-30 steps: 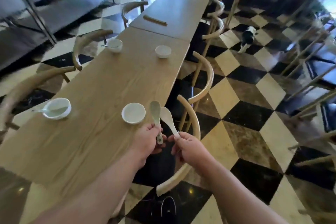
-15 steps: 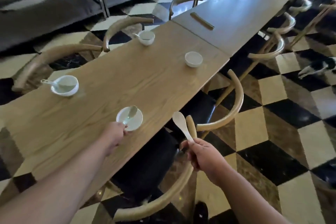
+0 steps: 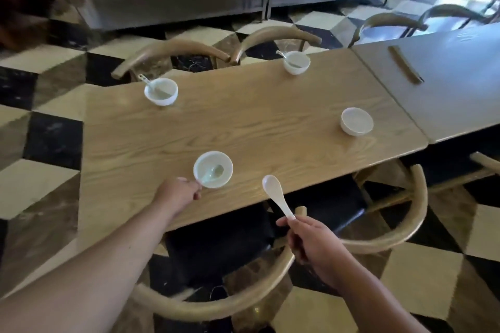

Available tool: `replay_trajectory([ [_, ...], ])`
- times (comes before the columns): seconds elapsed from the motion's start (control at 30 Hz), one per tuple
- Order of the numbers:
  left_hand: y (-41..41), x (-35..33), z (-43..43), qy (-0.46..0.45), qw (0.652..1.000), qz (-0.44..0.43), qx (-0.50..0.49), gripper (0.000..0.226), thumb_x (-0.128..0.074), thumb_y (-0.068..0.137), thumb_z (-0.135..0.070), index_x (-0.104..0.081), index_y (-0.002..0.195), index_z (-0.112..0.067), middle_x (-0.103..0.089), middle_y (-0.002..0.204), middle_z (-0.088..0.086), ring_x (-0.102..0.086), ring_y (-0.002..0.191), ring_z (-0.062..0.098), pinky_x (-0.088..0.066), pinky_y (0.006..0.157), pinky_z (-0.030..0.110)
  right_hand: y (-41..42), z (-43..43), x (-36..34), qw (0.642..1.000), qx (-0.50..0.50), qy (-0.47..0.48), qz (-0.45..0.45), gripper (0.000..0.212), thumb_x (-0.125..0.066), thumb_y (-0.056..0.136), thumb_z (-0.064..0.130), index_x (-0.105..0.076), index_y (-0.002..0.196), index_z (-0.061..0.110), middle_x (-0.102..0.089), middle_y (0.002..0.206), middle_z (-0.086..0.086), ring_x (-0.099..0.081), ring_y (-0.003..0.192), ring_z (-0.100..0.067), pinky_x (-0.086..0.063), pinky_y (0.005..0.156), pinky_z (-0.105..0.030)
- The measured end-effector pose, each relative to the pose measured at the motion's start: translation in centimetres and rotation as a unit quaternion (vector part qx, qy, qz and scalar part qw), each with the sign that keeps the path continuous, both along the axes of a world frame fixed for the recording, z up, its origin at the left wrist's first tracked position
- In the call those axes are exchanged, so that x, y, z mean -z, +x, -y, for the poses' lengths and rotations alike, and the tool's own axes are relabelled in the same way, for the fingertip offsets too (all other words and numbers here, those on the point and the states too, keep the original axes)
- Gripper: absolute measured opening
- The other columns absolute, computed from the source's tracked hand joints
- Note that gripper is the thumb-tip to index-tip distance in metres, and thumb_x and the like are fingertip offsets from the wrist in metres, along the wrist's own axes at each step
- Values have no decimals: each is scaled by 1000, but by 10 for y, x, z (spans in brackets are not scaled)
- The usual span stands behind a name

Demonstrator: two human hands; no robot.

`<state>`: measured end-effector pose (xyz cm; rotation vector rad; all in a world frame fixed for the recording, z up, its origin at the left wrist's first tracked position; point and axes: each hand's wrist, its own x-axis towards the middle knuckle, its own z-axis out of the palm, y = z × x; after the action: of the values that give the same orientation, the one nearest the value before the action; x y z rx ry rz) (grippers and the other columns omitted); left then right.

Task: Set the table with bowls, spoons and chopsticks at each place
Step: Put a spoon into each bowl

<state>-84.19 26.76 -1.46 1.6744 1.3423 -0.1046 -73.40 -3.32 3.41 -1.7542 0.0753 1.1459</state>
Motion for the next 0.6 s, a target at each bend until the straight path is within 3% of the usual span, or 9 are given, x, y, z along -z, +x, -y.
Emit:
replay_trajectory([
  [0.13,10,15,-5,1,1000,-13,3,37,-68,94,-39,-78,72,-10,-78,77,4,-60,65,22,-46,66,34,21,-18,11,1000,-10,5,-12,29,-51,112,25,-78,112,14,-57,66,-4,-44,50,-11,-34,49,-27],
  [0.43,18,31,-15,11,997,-60,36,42,-66,98,-41,-70,66,-13,-59,45,-7,-57,53,21,-39,56,31,67,-44,19,1000,-2,10,-23,28,-52,112,23,-80,114,19,-52,69,-2,-41,52,-10,-35,51,-25],
  [0.6,14,32,-16,28,995,-92,41,39,-64,95,-43,-68,72,-13,-72,64,-1,-67,68,26,-46,64,35,99,-45,28,999,18,15,-44,29,-52,112,23,-78,118,14,-49,67,-2,-39,56,-14,-32,55,-30],
])
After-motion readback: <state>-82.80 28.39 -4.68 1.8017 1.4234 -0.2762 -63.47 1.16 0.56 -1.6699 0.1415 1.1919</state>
